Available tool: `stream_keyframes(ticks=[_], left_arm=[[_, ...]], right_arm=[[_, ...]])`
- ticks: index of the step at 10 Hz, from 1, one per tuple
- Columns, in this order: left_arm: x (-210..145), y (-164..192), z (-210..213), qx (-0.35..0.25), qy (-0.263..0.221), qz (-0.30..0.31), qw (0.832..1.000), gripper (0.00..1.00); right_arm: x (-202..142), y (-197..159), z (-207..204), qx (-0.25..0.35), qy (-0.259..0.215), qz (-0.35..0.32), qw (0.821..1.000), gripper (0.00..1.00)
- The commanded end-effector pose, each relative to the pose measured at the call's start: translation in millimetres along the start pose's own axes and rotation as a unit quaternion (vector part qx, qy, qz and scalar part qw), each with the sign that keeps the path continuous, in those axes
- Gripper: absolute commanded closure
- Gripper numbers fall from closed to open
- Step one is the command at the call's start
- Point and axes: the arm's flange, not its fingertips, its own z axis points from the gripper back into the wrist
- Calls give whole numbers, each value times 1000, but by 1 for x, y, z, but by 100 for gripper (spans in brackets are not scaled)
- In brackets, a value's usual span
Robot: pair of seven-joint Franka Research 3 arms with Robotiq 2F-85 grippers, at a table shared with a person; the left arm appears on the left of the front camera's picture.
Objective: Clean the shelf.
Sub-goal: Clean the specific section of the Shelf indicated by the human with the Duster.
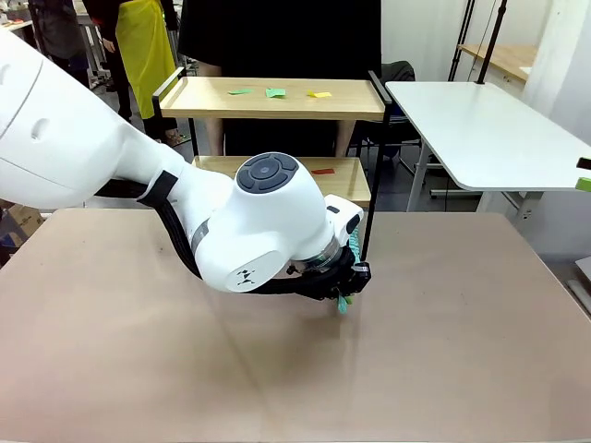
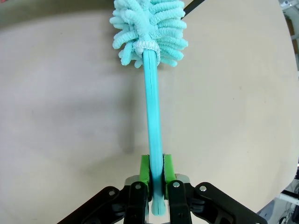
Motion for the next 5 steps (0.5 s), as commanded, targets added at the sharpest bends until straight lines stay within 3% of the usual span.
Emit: stream_keyframes(ticks=[1,5], left_arm=[[-1,1,1,-6,-3,-4,1000,86],[5,11,3,23,14,13,1000,86]], right_arm=[[7,2,-3,-3,15,-6,1000,0],[7,2,-3,-3,15,-6,1000,0]])
